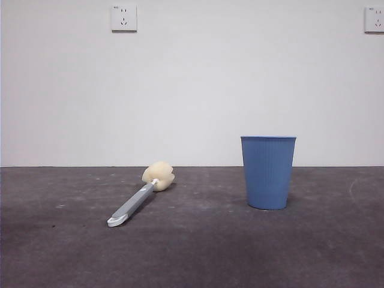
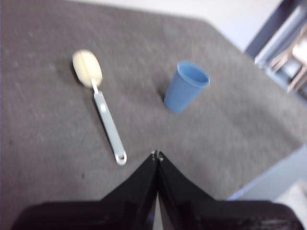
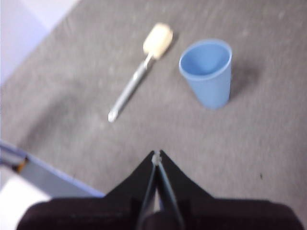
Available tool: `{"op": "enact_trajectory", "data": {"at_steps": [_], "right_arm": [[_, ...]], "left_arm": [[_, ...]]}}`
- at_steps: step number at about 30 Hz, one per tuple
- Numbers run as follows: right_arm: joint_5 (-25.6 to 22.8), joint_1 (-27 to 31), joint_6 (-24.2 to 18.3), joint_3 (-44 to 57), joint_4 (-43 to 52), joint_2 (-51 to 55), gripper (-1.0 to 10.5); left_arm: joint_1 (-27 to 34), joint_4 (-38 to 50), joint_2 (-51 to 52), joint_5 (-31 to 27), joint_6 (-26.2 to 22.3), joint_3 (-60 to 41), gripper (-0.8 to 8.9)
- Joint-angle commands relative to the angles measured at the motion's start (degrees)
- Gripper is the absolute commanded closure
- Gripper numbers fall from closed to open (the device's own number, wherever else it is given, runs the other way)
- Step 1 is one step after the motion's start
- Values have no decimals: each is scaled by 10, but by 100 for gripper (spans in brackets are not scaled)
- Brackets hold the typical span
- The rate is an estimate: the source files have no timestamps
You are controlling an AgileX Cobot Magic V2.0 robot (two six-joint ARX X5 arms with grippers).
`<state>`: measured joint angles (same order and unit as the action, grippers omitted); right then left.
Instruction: Pick up the cup brush,pick up the cup,insert the brush into the cup,clean the cup,put the cup brush back,put the cup back to the fixed position on the table
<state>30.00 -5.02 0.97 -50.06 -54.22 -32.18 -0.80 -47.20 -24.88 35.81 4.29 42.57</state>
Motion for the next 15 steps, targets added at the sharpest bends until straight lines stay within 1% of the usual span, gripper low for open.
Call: {"op": "enact_trajectory", "data": {"at_steps": [1, 5, 10, 11, 12, 14, 15], "right_arm": [[1, -4, -65, -35, -61, -25, 956], [0, -4, -87, -58, -111, -44, 955], [-1, -4, -87, -58, -115, -47, 926], [-1, -4, -86, -58, -115, -47, 870], [-2, -4, -83, -58, -115, -47, 795], [-2, -4, -79, -58, -115, -47, 565], [-3, -4, -79, -58, -115, -47, 472]], "left_arm": [[0, -63, -25, 5, -95, 32, 820], [0, -128, -53, 5, -137, 63, 820], [0, -138, -62, 1, -138, 67, 803], [0, -138, -62, -2, -134, 67, 763], [0, -138, -63, -8, -132, 67, 694], [0, -138, -64, -23, -129, 67, 479], [0, -138, -64, -28, -127, 67, 393]]}}
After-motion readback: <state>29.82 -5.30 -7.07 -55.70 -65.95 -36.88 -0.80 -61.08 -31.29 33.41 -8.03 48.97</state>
